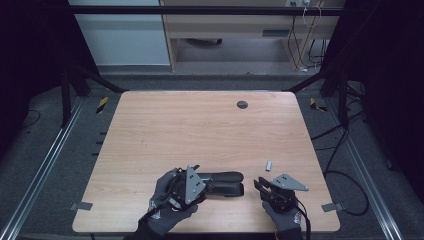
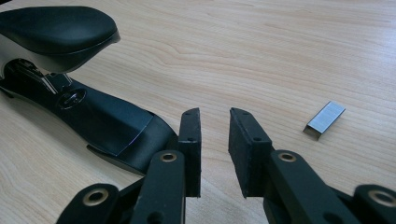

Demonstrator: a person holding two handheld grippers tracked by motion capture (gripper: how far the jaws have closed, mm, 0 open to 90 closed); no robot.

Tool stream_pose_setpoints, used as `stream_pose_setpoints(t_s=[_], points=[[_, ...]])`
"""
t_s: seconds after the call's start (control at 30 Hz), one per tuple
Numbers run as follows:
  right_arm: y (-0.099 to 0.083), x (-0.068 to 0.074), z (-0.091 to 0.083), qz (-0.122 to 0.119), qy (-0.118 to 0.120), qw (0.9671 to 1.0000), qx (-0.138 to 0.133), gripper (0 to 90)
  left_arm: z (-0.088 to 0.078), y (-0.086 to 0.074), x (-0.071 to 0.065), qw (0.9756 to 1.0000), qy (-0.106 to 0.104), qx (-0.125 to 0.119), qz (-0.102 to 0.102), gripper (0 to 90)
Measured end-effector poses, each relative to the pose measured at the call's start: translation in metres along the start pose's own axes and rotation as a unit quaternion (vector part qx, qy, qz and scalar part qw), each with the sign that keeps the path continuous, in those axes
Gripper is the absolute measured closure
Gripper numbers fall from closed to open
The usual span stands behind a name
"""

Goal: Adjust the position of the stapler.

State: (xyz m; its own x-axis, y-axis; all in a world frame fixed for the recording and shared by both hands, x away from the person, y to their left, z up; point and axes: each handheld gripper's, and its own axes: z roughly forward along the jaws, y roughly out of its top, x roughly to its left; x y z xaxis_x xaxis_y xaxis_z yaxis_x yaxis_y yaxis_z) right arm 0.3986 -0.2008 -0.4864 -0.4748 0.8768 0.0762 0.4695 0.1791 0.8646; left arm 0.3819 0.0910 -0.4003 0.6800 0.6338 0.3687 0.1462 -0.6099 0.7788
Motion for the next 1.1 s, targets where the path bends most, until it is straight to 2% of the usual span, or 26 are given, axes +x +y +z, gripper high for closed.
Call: stream_pose_setpoints(t_s=[0.3, 0.5, 0.7, 1.03, 1.07, 1.1], points=[[0.000, 0.000, -0.001, 0.000, -0.001, 1.0000, -0.003, 75.2, 0.004, 0.004, -0.012, 0.9994, -0.008, 0.012, 0.031, 39.7], [-0.001, 0.001, -0.001, 0.001, -0.001, 1.0000, -0.004, 75.8, 0.006, 0.006, -0.020, 0.9978, -0.005, 0.019, 0.063, 35.9], [-0.001, 0.001, -0.002, 0.001, -0.002, 1.0000, -0.004, 76.6, 0.010, 0.009, -0.030, 0.9946, 0.001, 0.030, 0.099, 33.9], [-0.002, 0.001, -0.001, 0.002, 0.001, 1.0000, -0.003, 80.2, 0.026, 0.011, -0.042, 0.9901, 0.011, 0.046, 0.132, 33.7], [-0.002, 0.001, -0.001, 0.003, 0.001, 1.0000, -0.003, 80.5, 0.027, 0.011, -0.043, 0.9894, 0.013, 0.047, 0.137, 33.7], [-0.002, 0.001, -0.002, 0.002, 0.001, 1.0000, -0.002, 80.7, 0.029, 0.011, -0.043, 0.9876, 0.016, 0.054, 0.147, 33.7]])
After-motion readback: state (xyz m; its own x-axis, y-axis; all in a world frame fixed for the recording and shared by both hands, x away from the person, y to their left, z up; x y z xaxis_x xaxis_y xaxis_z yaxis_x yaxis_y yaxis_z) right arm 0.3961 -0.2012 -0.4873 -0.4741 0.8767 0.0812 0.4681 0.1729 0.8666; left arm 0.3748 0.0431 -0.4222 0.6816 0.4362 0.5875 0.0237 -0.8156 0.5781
